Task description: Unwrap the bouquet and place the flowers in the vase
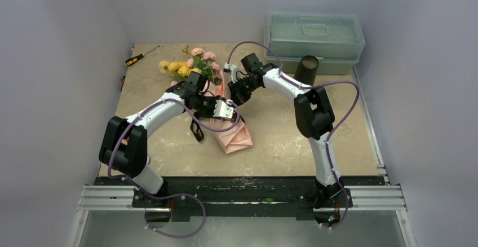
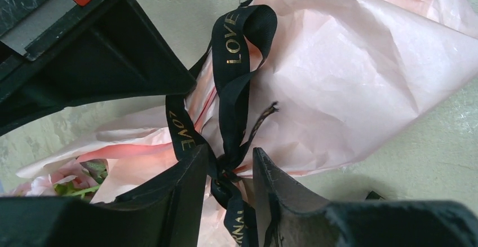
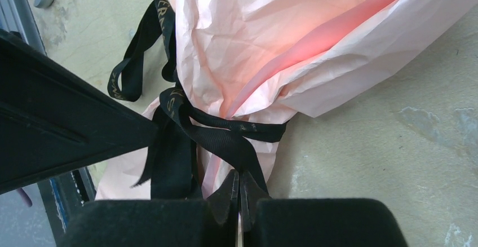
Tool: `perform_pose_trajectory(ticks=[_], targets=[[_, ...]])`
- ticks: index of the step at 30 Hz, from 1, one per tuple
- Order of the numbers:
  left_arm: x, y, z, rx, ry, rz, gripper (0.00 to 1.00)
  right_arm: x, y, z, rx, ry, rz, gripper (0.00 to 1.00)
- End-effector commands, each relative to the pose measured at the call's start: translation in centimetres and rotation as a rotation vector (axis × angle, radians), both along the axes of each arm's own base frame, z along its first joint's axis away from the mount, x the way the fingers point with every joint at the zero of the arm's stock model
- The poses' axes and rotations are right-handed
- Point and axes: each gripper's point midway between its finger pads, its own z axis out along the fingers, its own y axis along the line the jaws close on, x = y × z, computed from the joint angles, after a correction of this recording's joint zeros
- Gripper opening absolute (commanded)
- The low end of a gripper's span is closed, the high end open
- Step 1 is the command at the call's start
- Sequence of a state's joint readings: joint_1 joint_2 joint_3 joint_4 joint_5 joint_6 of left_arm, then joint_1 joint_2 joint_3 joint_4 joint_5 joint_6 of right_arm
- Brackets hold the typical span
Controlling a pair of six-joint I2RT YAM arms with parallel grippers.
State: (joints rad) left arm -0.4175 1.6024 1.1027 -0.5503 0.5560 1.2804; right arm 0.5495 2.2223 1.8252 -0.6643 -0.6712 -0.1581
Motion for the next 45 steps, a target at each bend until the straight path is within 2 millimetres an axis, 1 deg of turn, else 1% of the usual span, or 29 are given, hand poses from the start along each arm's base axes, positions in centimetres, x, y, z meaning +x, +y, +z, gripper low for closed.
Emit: perform_pose_trajectory(ticks=[1,5,10,22,25,28,34,40,45], targets=[[-0.3,-0.6,2.1,-0.034,-0.044,-0.068,0.35,1.3,0.7,1.7,0.035,-0.071,0.008,0.00],[-0.3,-0.4,1.0,-0.008,-0.034,-0.094,0.35,1.5,0.8,2.1,0.044,-0.086,0.001,0.00],[-0.2,-0.3,0.1,0.011,-0.033,-0.120,0.30,1.8,1.1,2.9,0.061,-0.098,-0.010,0.00],[-0.7,-0.1,-1.5,0.034,-0.006,-0.144,0.22,1.9,1.2,2.9,0.065,-0.092,-0.012,0.00],[-0.7,0.0,-1.5,0.031,-0.012,-0.138,0.24,1.8,1.2,2.7,0.063,-0.087,-0.013,0.00],[-0.8,0.1,-1.1,0.029,-0.027,-0.136,0.24,1.8,1.1,2.6,0.062,-0.085,-0.013,0.00],[-1.5,0.8,-1.0,0.058,-0.028,-0.144,0.23,1.9,1.2,2.4,0.060,-0.083,-0.013,0.00],[-1.4,0.8,-0.3,0.049,-0.056,-0.139,0.21,1.8,1.1,2.1,0.054,-0.075,-0.013,0.00],[-1.5,1.0,-1.0,0.066,-0.051,-0.151,0.21,1.9,1.0,1.9,0.045,-0.073,-0.019,0.00]])
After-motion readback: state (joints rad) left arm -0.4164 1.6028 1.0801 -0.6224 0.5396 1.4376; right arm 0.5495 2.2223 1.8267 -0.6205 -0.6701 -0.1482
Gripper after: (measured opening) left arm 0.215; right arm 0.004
